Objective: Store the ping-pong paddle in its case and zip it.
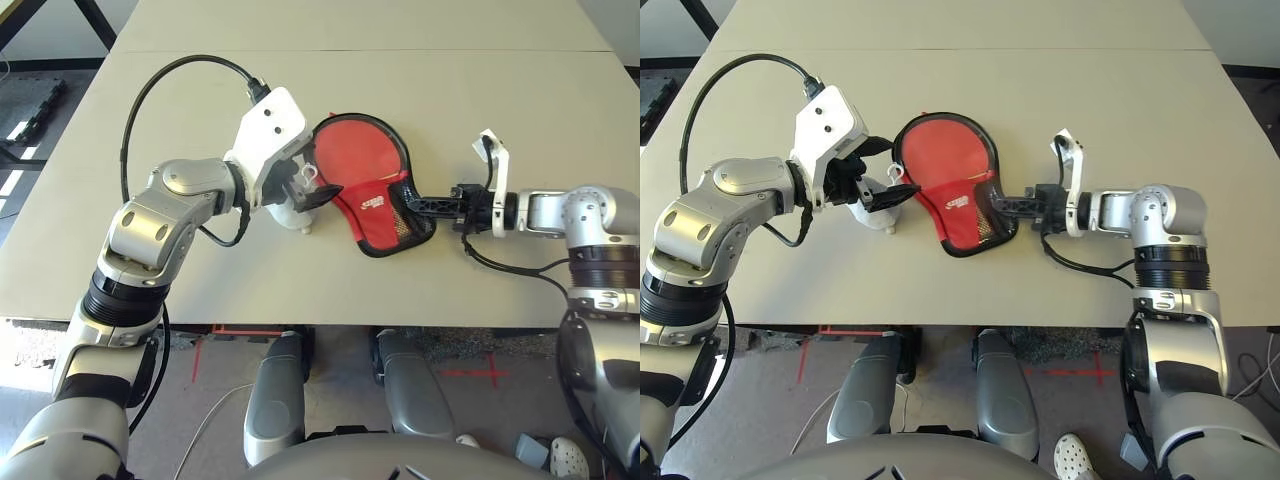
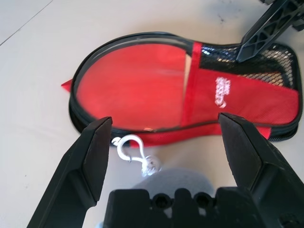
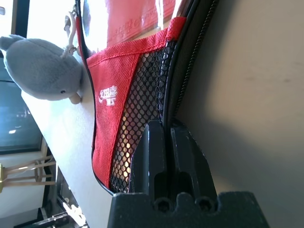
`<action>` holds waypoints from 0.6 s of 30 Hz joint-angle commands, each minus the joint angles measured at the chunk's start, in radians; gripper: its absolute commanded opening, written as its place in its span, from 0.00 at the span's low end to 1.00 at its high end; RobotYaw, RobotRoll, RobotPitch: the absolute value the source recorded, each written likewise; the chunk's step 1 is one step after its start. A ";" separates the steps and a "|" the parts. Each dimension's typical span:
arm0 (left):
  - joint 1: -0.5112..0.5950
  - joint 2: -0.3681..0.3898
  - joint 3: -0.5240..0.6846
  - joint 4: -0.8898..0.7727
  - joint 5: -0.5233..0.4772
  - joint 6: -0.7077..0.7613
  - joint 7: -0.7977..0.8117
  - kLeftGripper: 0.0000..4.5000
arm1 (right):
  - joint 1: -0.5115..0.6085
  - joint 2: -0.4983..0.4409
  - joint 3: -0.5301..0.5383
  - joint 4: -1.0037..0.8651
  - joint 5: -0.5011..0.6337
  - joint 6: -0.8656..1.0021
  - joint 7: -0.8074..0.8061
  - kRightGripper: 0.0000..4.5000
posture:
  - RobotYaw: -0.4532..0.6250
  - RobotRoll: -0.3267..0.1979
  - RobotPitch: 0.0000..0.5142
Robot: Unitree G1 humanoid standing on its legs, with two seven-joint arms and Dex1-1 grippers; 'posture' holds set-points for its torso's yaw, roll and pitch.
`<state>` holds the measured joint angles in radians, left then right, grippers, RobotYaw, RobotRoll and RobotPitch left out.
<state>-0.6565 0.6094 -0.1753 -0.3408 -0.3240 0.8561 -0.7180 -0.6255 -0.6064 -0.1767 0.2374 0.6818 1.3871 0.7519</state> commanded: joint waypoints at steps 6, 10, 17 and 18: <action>0.003 -0.001 -0.016 0.021 0.010 -0.030 -0.019 1.00 | 0.118 -0.093 -0.088 -0.105 0.052 0.086 -0.009 0.01 | 0.46 0.62 0.47; -0.003 -0.003 -0.021 0.038 0.016 -0.045 -0.030 1.00 | 0.183 -0.132 -0.150 -0.146 0.072 0.119 -0.017 0.01 | 0.45 0.62 0.48; -0.010 -0.013 -0.035 0.059 0.020 -0.065 -0.047 1.00 | 0.244 -0.043 -0.220 -0.271 0.130 0.218 -0.071 0.01 | 0.43 0.62 0.48; -0.012 -0.014 -0.036 0.060 0.021 -0.066 -0.048 1.00 | 0.254 -0.028 -0.223 -0.289 0.144 0.225 -0.080 0.01 | 0.42 0.62 0.48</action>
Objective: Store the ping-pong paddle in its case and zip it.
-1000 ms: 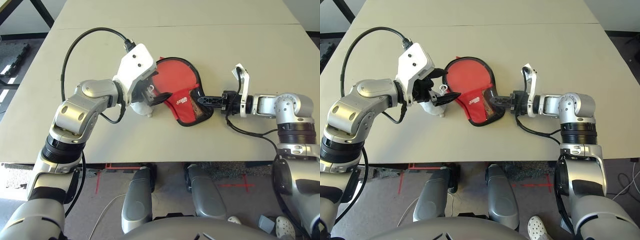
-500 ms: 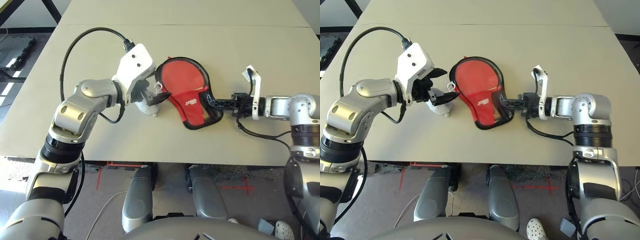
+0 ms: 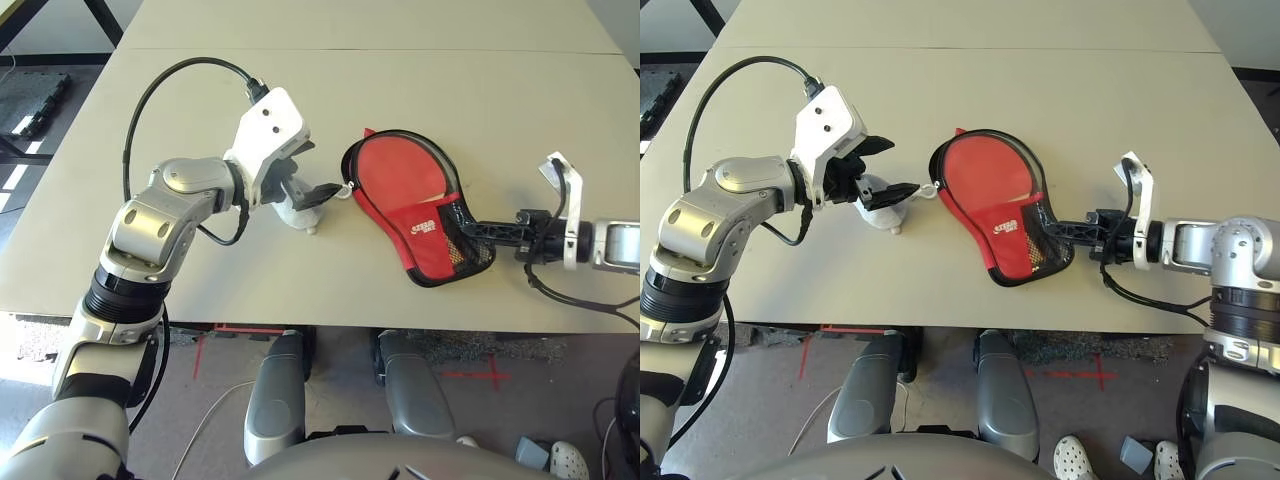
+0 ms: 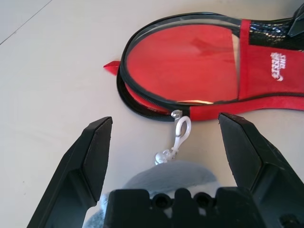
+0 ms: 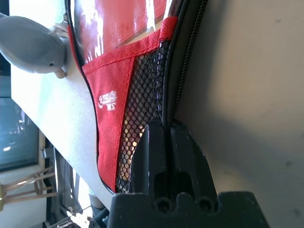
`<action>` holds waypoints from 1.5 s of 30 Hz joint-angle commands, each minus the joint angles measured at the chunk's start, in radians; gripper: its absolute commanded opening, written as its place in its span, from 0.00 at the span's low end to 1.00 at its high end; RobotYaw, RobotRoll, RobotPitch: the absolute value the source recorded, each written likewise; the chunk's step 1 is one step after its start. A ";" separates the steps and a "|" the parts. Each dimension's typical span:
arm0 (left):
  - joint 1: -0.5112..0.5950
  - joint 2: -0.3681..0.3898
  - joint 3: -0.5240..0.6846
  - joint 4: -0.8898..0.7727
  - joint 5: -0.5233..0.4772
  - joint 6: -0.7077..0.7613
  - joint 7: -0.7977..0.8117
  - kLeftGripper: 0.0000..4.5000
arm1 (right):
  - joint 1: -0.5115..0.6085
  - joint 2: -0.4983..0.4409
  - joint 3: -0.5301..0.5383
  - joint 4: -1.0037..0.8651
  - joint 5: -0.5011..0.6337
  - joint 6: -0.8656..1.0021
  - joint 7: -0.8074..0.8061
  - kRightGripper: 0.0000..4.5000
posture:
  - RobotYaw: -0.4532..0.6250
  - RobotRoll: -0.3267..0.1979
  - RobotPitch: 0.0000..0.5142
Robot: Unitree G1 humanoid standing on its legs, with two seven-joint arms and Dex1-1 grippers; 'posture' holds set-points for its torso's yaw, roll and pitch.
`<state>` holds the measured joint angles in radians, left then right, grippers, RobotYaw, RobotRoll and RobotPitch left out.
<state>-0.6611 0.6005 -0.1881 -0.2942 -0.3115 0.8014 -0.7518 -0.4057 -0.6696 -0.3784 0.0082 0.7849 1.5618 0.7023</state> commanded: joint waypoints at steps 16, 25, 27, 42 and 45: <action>-0.009 0.001 -0.022 0.023 0.015 -0.019 -0.027 1.00 | 0.029 -0.184 0.099 -0.060 0.040 -0.181 0.088 0.49 | 0.43 0.62 0.48; -0.023 0.006 -0.006 0.027 0.011 -0.012 -0.025 1.00 | -0.217 -0.305 0.454 0.344 -0.404 -0.979 0.470 0.99 | 0.43 0.62 0.47; -0.025 0.007 0.001 0.026 0.008 -0.008 -0.023 1.00 | -0.290 -0.265 0.490 0.453 -0.464 -1.105 0.521 0.99 | 0.44 0.62 0.47; 0.029 0.098 0.150 -0.046 -0.058 0.094 -0.019 1.00 | -0.659 0.088 0.537 1.064 -0.695 -1.539 0.668 0.99 | 0.52 0.62 0.48; 0.046 0.117 0.180 -0.063 -0.081 0.118 -0.019 1.00 | -0.656 0.113 0.544 1.094 -0.735 -1.580 0.664 0.99 | 0.53 0.62 0.49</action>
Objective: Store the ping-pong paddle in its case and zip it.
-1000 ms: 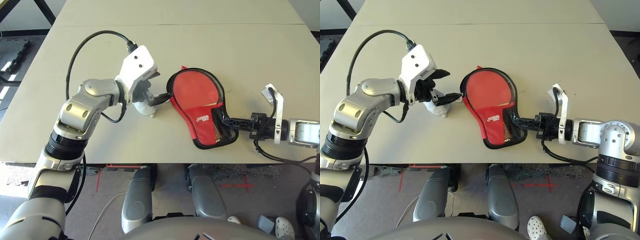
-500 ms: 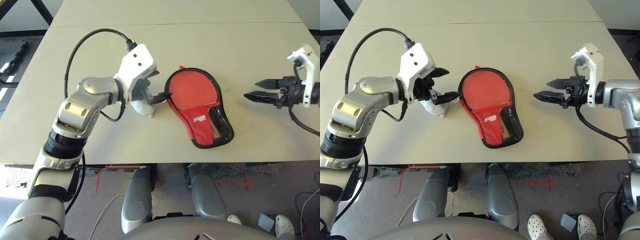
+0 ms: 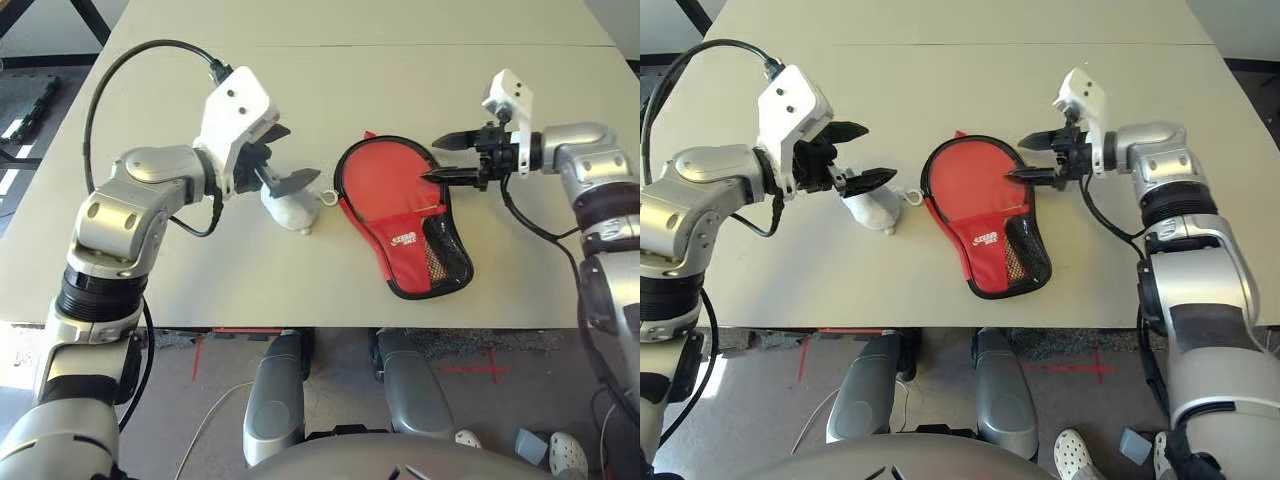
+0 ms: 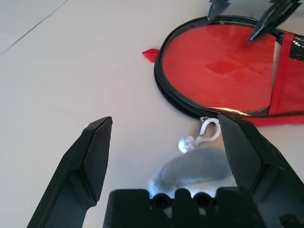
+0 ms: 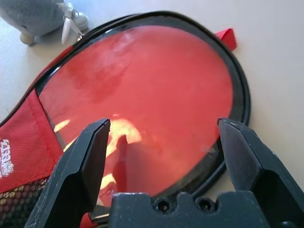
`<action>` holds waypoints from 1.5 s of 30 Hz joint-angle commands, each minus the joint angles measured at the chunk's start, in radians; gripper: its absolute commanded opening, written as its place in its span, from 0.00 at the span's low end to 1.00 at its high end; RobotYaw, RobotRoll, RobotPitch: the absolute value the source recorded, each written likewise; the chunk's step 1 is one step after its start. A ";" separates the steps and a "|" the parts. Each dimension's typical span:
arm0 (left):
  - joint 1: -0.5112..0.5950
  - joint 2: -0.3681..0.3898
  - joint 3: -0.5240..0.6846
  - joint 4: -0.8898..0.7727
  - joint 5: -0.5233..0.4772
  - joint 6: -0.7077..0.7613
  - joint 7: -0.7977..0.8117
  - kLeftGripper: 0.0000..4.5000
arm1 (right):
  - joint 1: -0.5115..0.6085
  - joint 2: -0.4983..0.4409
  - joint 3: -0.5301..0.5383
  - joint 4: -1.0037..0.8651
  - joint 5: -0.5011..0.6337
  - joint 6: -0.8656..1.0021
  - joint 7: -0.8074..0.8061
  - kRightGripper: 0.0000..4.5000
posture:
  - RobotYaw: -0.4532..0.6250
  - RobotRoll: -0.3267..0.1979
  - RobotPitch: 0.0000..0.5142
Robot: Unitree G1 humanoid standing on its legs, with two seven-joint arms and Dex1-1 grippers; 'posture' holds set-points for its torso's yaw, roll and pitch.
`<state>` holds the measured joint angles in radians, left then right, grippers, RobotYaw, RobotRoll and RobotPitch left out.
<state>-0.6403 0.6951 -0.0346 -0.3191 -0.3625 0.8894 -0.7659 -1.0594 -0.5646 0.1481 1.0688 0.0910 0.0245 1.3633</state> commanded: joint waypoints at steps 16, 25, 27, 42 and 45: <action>0.117 0.091 0.180 -0.028 -0.174 0.252 0.040 1.00 | 0.044 0.047 0.042 0.086 -0.159 -0.142 -0.060 0.99 | 0.54 0.62 0.50; 0.106 -0.013 0.166 0.000 -0.235 0.332 0.098 1.00 | 0.048 0.047 0.041 0.088 -0.163 -0.153 -0.072 0.99 | 0.52 0.62 0.50; 0.108 -0.026 0.147 0.004 -0.235 0.338 0.106 1.00 | 0.049 0.047 0.042 0.088 -0.164 -0.156 -0.073 0.99 | 0.52 0.62 0.50; 0.120 -0.034 0.041 0.018 -0.184 0.255 0.130 0.91 | 0.061 0.043 0.041 0.075 -0.165 -0.172 -0.079 1.00 | 0.51 0.62 0.49; 0.115 -0.041 0.033 0.014 -0.190 0.257 0.124 0.70 | 0.066 0.044 0.041 0.074 -0.166 -0.176 -0.082 1.00 | 0.50 0.62 0.49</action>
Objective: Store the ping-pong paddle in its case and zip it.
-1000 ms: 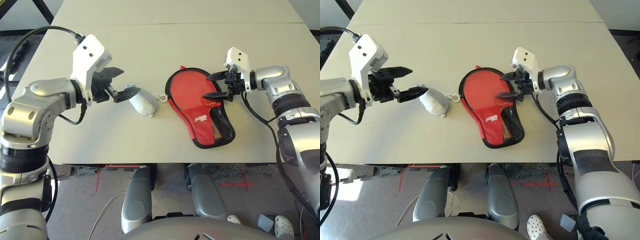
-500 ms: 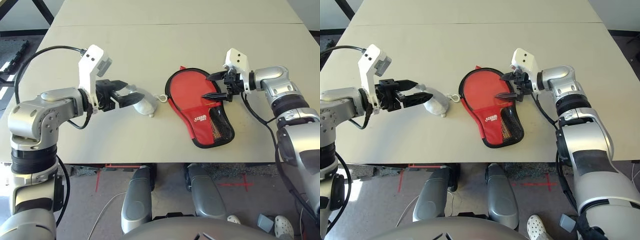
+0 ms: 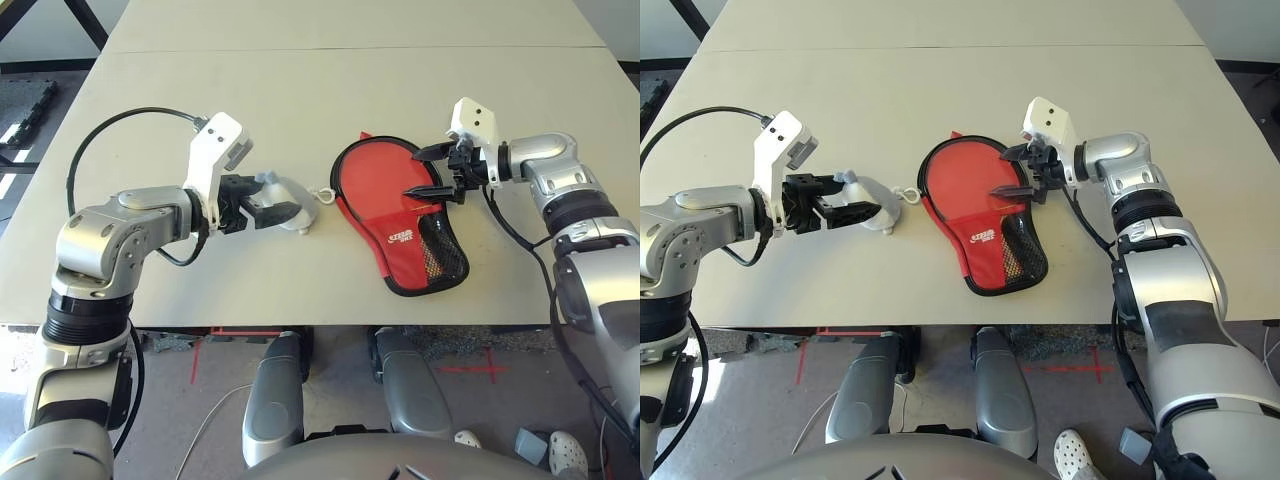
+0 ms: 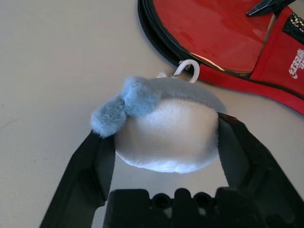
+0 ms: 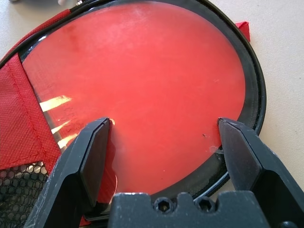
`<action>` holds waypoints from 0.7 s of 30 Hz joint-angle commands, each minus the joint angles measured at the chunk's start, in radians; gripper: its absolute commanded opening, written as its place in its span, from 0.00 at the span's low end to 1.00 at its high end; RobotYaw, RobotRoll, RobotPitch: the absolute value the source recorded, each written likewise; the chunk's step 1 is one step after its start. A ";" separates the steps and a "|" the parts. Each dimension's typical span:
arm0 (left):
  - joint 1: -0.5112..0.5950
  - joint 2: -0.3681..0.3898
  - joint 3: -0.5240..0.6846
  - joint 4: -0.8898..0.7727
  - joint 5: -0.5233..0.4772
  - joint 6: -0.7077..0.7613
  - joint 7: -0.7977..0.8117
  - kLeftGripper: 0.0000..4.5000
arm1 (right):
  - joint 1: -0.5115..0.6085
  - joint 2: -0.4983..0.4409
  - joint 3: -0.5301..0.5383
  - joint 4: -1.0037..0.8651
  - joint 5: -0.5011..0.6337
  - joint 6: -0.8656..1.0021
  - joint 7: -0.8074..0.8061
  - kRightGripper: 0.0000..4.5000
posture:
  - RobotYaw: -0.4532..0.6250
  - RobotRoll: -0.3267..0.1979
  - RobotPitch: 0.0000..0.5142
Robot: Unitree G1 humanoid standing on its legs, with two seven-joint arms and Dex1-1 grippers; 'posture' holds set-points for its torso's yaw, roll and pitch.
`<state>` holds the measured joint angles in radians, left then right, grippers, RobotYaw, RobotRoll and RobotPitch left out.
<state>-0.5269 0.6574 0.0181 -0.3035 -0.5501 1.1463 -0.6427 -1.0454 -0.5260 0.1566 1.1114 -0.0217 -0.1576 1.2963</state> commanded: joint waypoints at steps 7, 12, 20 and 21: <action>-0.034 -0.020 -0.056 0.014 0.004 -0.021 -0.009 0.13 | 0.064 0.003 0.032 0.024 -0.058 -0.002 -0.015 1.00 | 0.50 0.62 0.49; -0.105 -0.025 -0.101 0.100 0.054 -0.092 -0.014 0.01 | 0.078 -0.002 0.039 0.014 -0.067 -0.011 -0.014 1.00 | 0.49 0.62 0.50; -0.312 -0.092 -0.162 0.426 0.241 -0.293 0.043 0.01 | 0.091 -0.002 0.047 0.003 -0.075 -0.020 -0.020 1.00 | 0.48 0.62 0.52; -0.346 -0.109 -0.168 0.486 0.267 -0.329 0.053 0.01 | 0.091 -0.001 0.048 0.001 -0.075 -0.020 -0.021 1.00 | 0.48 0.62 0.52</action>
<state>-0.8416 0.5570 -0.1396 0.1095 -0.3407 0.8779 -0.6203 -1.0100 -0.5337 0.1465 1.0702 -0.0227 -0.1910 1.2825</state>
